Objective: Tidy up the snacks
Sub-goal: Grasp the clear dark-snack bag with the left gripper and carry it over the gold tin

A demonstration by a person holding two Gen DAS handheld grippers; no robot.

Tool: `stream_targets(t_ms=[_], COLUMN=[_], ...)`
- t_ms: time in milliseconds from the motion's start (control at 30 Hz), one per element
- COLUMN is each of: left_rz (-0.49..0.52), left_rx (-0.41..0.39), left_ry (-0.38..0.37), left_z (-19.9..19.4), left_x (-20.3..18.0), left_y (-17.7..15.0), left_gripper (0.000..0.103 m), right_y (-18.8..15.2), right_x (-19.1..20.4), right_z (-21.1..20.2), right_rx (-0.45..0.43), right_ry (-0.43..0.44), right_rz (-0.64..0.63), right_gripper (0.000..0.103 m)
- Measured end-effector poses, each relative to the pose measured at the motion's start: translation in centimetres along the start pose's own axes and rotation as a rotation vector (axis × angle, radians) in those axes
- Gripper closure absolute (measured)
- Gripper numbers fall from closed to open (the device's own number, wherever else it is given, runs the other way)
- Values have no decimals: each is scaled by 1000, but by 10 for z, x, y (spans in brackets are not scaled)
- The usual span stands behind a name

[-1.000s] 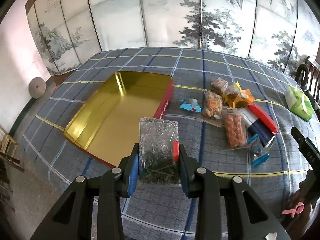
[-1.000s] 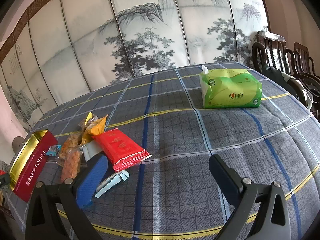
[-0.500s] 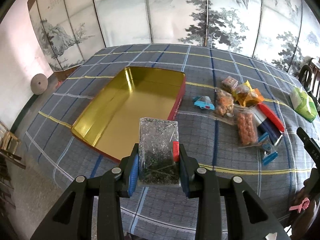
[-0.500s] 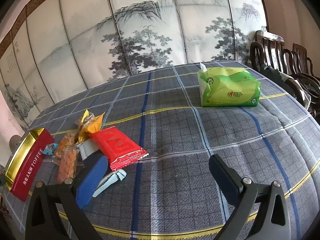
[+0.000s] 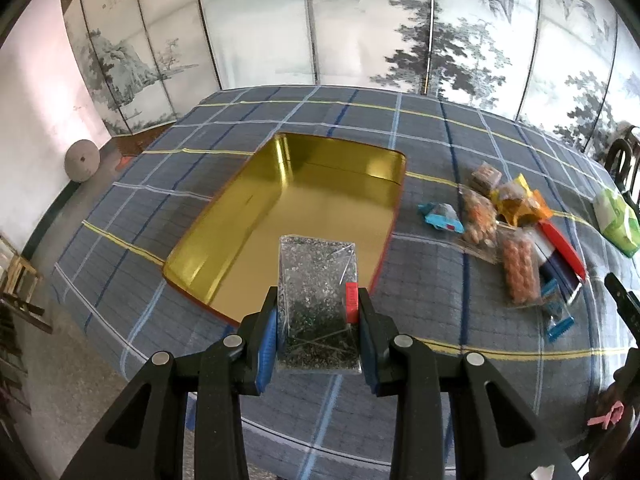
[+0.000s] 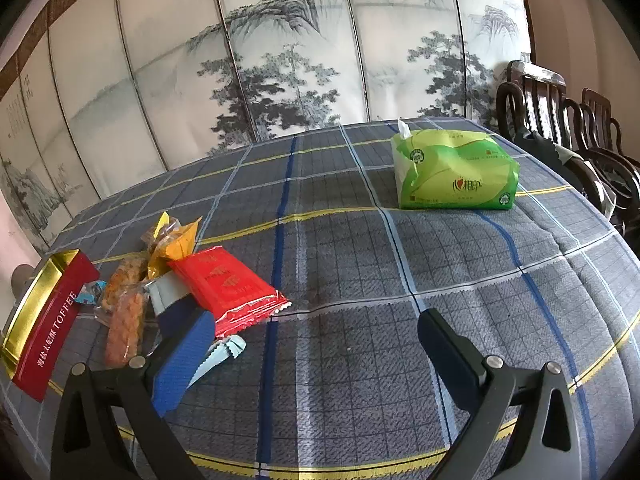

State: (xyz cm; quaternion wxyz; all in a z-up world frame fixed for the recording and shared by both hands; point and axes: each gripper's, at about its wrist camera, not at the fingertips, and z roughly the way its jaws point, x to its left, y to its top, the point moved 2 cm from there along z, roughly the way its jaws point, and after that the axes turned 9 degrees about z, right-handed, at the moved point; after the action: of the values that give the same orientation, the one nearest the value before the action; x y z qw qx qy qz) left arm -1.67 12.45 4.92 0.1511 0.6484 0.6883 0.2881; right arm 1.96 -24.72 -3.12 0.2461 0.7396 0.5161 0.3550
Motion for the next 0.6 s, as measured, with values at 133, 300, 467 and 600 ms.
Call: stream_targets(t_ms=[133,300,467,600], left_rz=[-4,-11,-13,-5], left_rx=[6,20,56,92], left_ry=[12,28,20,13], left_z=[7,20,41,62], left_x=[12,26,38,45], left_y=[8,20,35,45], left_gripper=[72,72,72,72], right_y=[0,0,0,-1], right_x=[1,1,0,1], right_z=[1,2,0,-3], right_rx=[0,0,-10,-30], right_ry=[-10,-19,-23,-26], right_rz=[0,-1,1,-3], right_gripper=[0,0,0,0])
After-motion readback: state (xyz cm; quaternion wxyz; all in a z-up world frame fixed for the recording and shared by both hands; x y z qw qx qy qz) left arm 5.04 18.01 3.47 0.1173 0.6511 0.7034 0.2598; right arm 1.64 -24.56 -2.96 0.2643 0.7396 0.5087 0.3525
